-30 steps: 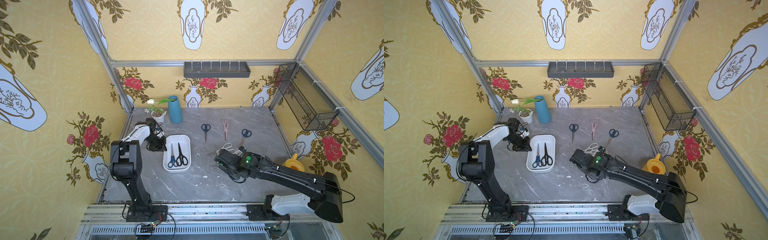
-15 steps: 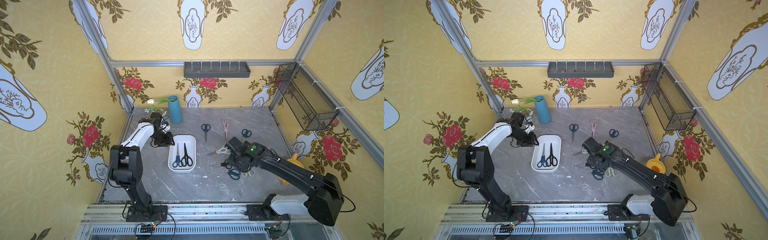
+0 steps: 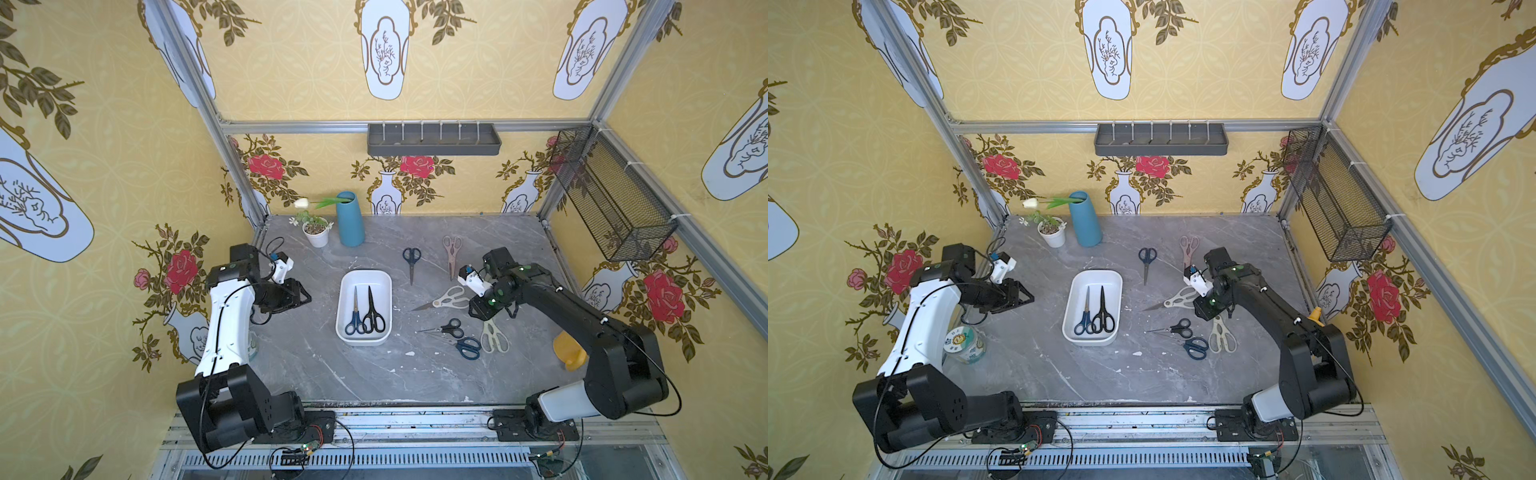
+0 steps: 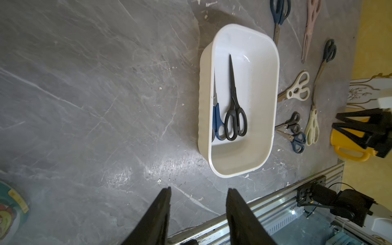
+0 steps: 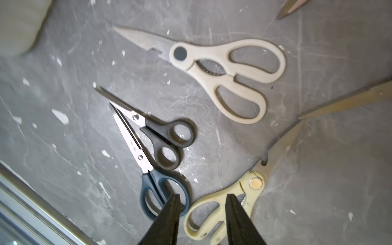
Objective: Put the scissors into the storage box
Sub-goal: Pick up the scissors from the center of the board.
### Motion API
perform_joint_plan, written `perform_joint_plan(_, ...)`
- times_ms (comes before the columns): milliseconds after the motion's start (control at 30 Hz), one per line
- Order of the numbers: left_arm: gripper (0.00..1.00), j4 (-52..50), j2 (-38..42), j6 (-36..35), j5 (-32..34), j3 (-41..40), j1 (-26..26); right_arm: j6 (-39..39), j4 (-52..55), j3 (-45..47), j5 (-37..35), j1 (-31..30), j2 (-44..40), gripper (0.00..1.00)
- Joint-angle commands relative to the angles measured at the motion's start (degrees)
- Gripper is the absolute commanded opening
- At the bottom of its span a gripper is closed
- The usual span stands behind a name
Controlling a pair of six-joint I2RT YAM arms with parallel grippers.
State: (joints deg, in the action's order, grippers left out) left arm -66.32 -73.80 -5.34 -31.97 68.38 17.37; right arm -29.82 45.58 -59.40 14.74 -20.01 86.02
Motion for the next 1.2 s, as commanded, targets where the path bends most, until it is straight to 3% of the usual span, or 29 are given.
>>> perform_joint_plan(0,0.48,-2.35,1.50,-2.48,-4.06,0.42,4.68,-18.01,-3.64,0.41,6.33,2.72,2.02,0.41)
perform_joint_plan(100,0.48,-2.77,3.05,-3.26,-4.75,0.59,7.91,-21.18,-9.11,1.19,6.29,3.02,4.03,0.41)
perform_joint_plan(267,0.48,-3.37,3.58,-4.73,-3.96,0.81,9.45,-27.00,-6.46,-1.79,1.01,-0.48,10.90,0.39)
perform_joint_plan(567,0.47,-2.77,2.87,-4.94,-3.63,0.18,9.55,-25.06,-3.87,-5.69,-0.15,-5.83,17.13,0.35)
perform_joint_plan(1167,0.46,-1.69,3.26,-4.06,-4.24,-0.48,9.54,-22.91,-2.75,-6.99,0.03,-8.03,22.52,0.32)
